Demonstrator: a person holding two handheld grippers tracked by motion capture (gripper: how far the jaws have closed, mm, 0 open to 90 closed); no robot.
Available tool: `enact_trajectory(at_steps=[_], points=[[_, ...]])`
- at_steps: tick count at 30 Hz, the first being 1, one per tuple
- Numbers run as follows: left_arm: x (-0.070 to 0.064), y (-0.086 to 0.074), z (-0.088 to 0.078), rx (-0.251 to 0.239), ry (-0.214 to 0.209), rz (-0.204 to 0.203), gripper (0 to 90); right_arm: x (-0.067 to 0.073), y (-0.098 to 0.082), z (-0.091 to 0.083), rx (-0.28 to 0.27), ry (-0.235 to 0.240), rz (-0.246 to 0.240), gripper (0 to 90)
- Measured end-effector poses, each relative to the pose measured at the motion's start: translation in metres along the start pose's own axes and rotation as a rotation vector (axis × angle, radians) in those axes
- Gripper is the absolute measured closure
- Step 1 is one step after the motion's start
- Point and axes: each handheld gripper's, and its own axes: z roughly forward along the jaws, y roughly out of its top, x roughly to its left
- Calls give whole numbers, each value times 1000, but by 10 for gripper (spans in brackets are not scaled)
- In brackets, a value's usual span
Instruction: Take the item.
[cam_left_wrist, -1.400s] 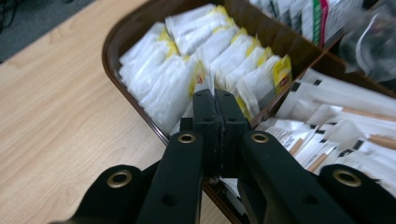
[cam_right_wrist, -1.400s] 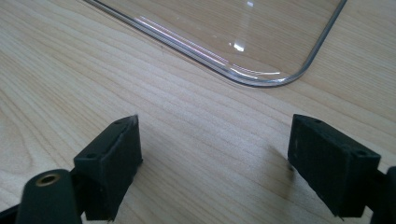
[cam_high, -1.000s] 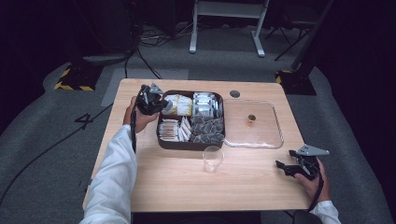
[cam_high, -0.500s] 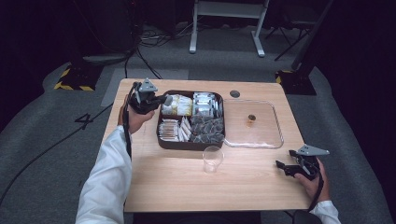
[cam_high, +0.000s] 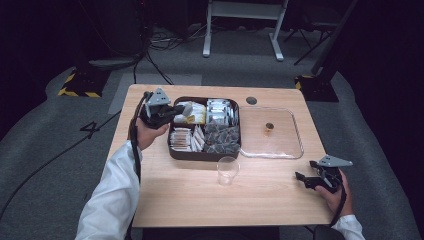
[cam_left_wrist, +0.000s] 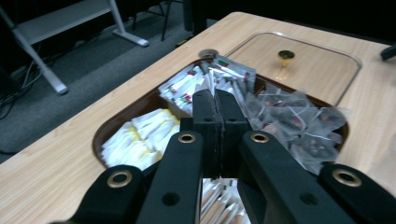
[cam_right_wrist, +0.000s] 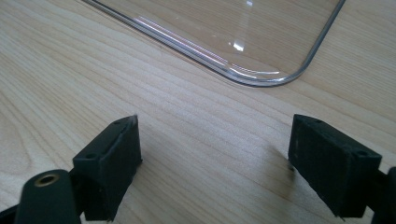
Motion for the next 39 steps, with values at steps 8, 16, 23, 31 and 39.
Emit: enact_trajectory(at_steps=[8,16,23,31,39], points=[[-17,4,-4,-29,-43,19,889,0,0,0,1,1,1,173],[-43,4,-3,-45,-115,36,889,-1,0,0,3,7,7,171],[-66,3,-4,-57,-180,72,889,-1,0,0,2,5,7,171],[-93,2,5,-61,-260,107,889,-1,0,0,1,4,5,171],[-113,3,18,-32,-334,150,888,0,0,0,1,2,3,171]])
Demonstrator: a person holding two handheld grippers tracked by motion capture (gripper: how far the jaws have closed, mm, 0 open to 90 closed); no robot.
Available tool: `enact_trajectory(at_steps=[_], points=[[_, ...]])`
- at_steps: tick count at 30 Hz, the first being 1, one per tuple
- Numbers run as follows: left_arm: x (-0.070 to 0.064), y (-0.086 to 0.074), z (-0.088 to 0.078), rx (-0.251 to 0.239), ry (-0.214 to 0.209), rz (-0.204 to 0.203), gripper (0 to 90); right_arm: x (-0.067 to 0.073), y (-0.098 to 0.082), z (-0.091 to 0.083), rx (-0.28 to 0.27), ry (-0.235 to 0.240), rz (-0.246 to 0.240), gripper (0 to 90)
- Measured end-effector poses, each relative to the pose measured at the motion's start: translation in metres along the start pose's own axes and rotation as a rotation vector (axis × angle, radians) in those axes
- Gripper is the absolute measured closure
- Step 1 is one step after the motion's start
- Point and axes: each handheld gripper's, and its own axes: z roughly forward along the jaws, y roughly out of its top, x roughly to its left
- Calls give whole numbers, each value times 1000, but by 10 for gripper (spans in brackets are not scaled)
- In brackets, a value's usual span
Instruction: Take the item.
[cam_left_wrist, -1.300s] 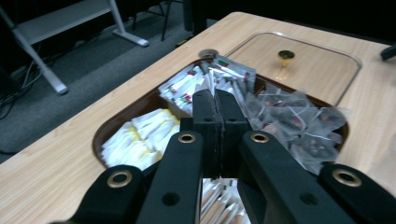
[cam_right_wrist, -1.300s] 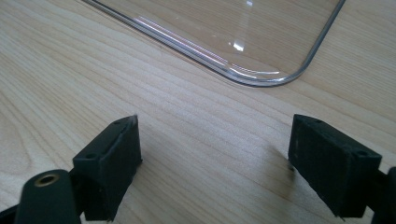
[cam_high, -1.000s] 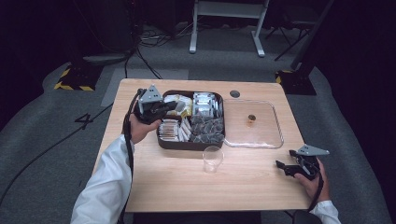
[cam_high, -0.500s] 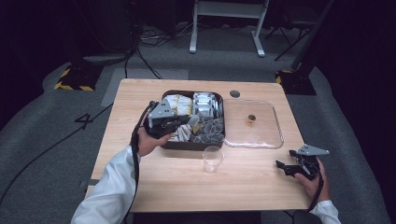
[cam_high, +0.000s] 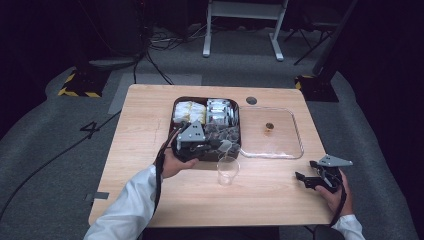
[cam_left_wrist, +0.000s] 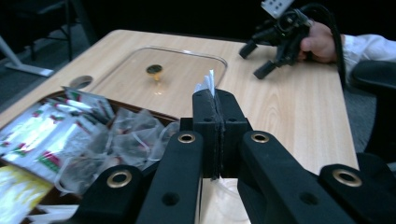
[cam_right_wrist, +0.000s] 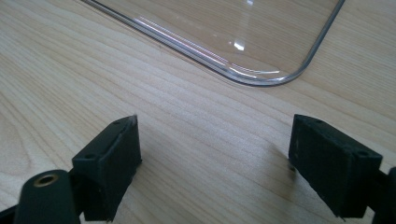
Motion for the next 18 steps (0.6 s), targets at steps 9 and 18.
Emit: enact_trajectory(at_steps=[9,18], points=[[-7,-18,22,53,-82,-25,885,0,0,0,0,0,0,171],[-12,-29,41,123,-109,-13,861,0,0,0,0,-1,-1,171]])
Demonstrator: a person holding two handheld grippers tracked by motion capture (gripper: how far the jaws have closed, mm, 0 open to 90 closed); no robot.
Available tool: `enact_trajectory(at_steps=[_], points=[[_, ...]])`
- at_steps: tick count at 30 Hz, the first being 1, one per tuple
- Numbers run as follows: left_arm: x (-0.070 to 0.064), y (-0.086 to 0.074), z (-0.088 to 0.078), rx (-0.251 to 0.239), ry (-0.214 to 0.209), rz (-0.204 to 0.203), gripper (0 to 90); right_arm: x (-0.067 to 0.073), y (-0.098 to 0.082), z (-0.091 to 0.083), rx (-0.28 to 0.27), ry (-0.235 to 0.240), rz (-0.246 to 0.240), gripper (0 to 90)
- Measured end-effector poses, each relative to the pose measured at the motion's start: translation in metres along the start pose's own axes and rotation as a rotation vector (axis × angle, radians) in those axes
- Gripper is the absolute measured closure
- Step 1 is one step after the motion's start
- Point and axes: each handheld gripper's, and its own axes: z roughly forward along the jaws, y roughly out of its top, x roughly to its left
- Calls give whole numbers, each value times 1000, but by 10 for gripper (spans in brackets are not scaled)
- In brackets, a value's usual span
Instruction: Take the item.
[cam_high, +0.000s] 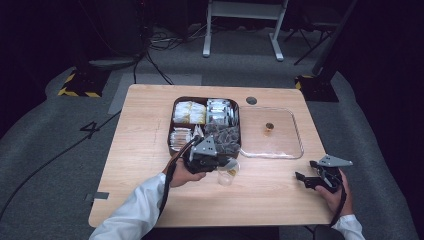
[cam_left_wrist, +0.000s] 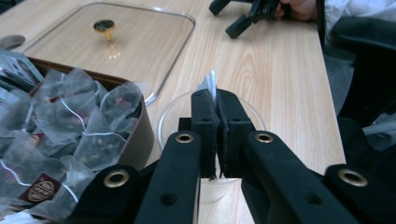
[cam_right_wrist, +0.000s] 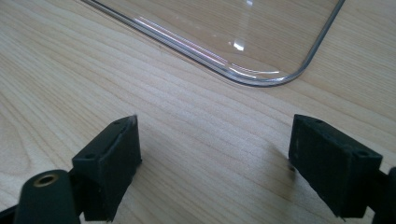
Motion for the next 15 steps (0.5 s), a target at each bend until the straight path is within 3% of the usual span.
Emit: enact_trajectory(at_steps=[11,15], points=[[1,-5,10,17,-9,-6,825,0,0,0,0,0,0,171],[1,-5,11,17,3,-10,754,0,0,0,0,0,0,171]])
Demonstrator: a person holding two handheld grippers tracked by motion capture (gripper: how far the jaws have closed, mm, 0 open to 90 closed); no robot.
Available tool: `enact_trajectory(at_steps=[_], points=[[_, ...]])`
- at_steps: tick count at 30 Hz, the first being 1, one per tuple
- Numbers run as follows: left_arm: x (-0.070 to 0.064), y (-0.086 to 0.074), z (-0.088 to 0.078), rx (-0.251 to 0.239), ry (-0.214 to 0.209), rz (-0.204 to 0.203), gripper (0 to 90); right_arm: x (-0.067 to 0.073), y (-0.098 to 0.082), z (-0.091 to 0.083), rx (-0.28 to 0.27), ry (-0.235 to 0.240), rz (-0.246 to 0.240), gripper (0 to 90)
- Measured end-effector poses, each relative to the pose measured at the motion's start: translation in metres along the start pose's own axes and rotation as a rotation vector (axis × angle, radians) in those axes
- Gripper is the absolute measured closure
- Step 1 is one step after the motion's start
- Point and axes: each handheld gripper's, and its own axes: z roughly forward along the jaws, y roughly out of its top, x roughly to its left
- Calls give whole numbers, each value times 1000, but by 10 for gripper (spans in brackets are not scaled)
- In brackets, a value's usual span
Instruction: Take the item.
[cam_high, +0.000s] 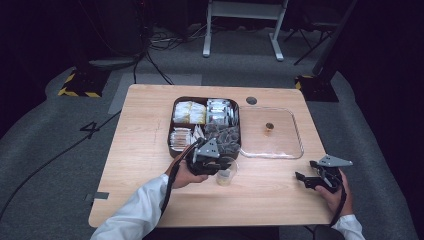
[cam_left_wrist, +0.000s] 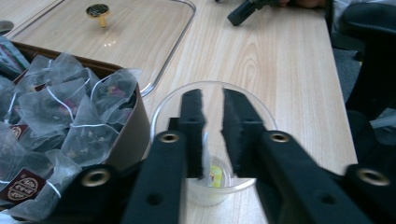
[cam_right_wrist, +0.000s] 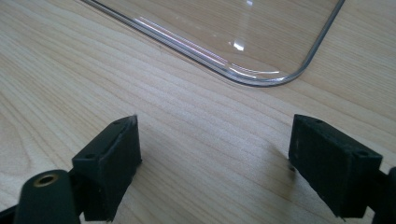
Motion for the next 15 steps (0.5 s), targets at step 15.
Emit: enact_trajectory(at_steps=[15], points=[[0,4,-1,-11,62,-32,421,0,0,0,-1,-1,-3,176]])
